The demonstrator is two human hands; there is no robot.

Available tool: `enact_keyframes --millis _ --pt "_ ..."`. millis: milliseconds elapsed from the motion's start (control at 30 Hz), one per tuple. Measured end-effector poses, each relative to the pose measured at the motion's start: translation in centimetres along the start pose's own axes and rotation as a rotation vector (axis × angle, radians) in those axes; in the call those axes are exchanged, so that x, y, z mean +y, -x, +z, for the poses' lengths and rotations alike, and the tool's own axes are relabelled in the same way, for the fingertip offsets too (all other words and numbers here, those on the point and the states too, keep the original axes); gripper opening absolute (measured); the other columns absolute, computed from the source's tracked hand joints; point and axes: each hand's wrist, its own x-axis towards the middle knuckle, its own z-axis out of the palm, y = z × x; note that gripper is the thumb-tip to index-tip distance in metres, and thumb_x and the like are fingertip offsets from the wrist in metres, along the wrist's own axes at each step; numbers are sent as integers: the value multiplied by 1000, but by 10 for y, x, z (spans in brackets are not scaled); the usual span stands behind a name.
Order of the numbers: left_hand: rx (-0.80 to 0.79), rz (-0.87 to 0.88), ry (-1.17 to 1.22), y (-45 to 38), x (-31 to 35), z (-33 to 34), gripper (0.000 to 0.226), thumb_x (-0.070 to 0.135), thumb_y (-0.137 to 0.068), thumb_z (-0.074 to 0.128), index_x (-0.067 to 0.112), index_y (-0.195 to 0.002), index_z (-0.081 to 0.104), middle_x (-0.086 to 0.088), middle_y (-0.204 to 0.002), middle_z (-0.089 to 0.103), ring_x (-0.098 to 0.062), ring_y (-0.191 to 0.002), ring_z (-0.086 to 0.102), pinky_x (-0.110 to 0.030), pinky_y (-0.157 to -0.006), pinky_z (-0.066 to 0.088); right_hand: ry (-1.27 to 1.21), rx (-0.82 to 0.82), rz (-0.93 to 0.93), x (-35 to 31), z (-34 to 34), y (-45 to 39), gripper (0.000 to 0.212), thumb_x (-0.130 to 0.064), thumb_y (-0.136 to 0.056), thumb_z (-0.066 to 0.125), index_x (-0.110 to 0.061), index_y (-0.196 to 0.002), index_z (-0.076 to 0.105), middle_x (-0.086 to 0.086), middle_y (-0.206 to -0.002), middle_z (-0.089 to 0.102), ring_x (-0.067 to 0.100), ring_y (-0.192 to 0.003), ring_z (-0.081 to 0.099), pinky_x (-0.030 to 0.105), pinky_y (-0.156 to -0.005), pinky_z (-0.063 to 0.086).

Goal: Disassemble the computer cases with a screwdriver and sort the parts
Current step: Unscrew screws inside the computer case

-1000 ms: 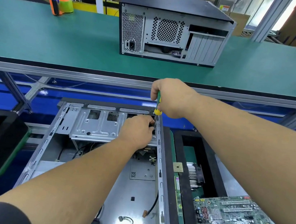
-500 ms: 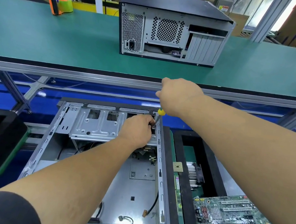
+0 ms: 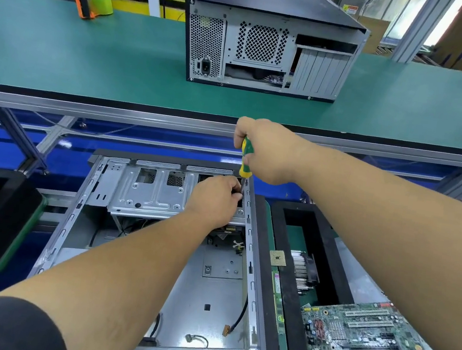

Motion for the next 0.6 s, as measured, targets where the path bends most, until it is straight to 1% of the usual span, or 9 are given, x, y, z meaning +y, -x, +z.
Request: enact_keyframes --millis 100,167,200,267,333,367,467,533,600 --pt "-41 -41 44 -3 1 -2 13 37 -100 61 30 -106 71 7 -95 73 -15 -83 57 -28 -71 42 -13 52 -23 2 2 6 29 -6 -95 61 -30 -107 49 -6 -97 44 15 -80 52 34 -59 40" --pt "-66 -49 38 -4 3 -4 9 38 -100 61 33 -101 69 10 -88 69 -13 -79 57 -27 -67 41 -36 92 -19 4 1 10 29 -7 -95 61 -30 -106 48 -6 -96 43 17 -80 52 35 -61 42" --pt "-77 -48 34 -5 5 -6 8 37 -100 61 34 -96 66 11 -85 68 -13 -77 57 -27 -65 40 -55 106 -13 5 -1 13 28 -8 -96 60 -30 -105 48 -6 -96 43 17 -80 53 33 -60 42" --pt "-77 -31 18 -4 6 -8 13 35 -100 59 36 -88 60 13 -78 64 -14 -74 58 -27 -59 37 -81 122 -5 7 -6 19 26 -9 -96 59 -30 -104 47 -6 -96 44 15 -77 53 30 -57 37" --pt "-62 -7 -9 -3 7 -10 16 33 -101 58 36 -85 57 16 -71 57 -14 -72 58 -26 -55 34 -89 118 4 8 -8 26 24 -10 -97 58 -30 -104 48 -5 -97 45 14 -76 53 28 -55 33" --pt "-55 -2 -15 -2 8 -10 16 32 -101 57 35 -85 57 16 -70 56 -14 -73 59 -26 -54 34 -93 112 5 8 -8 29 24 -10 -97 58 -30 -105 47 -4 -97 46 14 -76 52 28 -55 33" --pt "-38 -5 -17 -2 8 -9 13 33 -103 53 31 -91 58 11 -81 65 -17 -77 61 -29 -60 40 -112 75 13 7 0 37 22 -12 -98 58 -30 -105 48 -6 -97 46 12 -75 51 27 -55 32" --pt "-37 -28 49 -2 7 -10 14 32 -102 53 28 -89 57 8 -82 67 -17 -74 60 -30 -59 39 -119 61 17 6 6 40 22 -12 -98 58 -30 -107 49 -4 -101 47 13 -77 52 28 -56 33" --pt "-12 -130 271 -1 8 -14 13 26 -98 57 25 -85 59 6 -76 67 -16 -67 60 -29 -55 41 -126 66 18 5 10 42 23 -11 -98 58 -30 -107 49 -3 -104 48 15 -79 53 29 -57 36"
